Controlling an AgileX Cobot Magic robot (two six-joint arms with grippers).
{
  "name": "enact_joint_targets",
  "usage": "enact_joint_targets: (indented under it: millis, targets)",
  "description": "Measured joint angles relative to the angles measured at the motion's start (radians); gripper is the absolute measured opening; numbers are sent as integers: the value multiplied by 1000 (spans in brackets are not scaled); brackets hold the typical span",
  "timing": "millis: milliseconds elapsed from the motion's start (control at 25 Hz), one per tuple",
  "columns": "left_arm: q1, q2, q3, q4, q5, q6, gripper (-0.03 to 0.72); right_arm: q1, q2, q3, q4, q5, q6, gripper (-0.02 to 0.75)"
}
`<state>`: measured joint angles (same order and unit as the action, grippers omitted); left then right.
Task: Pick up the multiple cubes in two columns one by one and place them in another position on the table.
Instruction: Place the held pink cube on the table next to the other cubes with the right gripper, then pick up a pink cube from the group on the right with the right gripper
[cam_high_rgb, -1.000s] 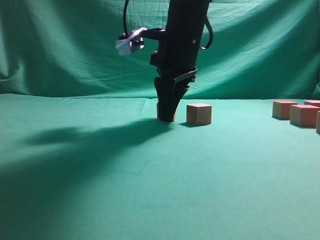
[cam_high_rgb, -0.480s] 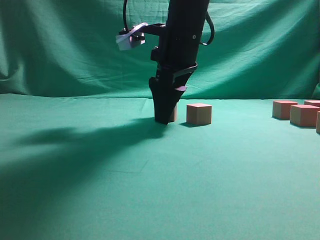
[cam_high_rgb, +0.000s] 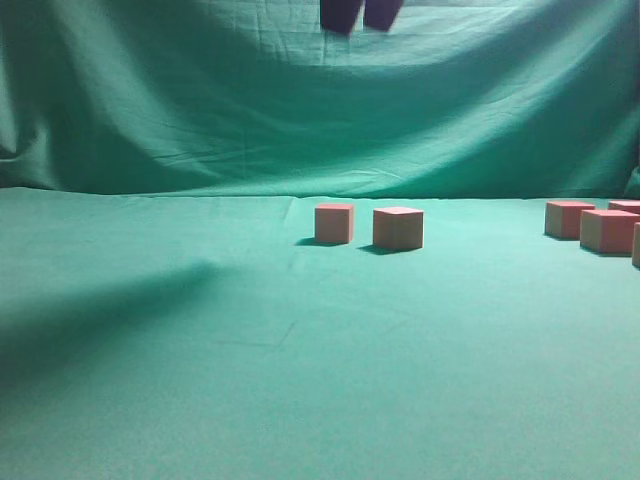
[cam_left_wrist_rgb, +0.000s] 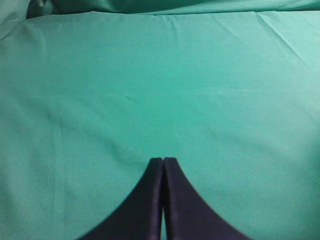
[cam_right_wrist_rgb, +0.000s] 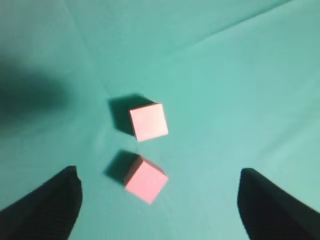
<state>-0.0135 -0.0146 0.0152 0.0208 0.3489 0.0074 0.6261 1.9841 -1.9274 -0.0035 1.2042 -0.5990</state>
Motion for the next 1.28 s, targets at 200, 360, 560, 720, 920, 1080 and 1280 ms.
enact_joint_targets:
  millis: [200, 360, 560, 720, 920, 1080, 1280]
  targets:
    - [0, 0, 0, 0, 0, 0, 0, 0, -131, -36, -35, 38, 205, 554]
    - [0, 0, 0, 0, 0, 0, 0, 0, -244, -36, -95, 50, 357, 554]
    - [0, 0, 0, 0, 0, 0, 0, 0, -392, -13, -194, 55, 533, 554]
    - [0, 0, 0, 0, 0, 0, 0, -2, -536, 139, -250, 58, 640, 554]
    - [0, 0, 0, 0, 0, 0, 0, -40, -669, 453, -257, 58, 751, 554]
    - [0, 0, 0, 0, 0, 0, 0, -94, -703, 693, -257, 53, 827, 554]
    - [0, 0, 0, 0, 0, 0, 0, -190, -703, 935, -172, -76, 888, 554]
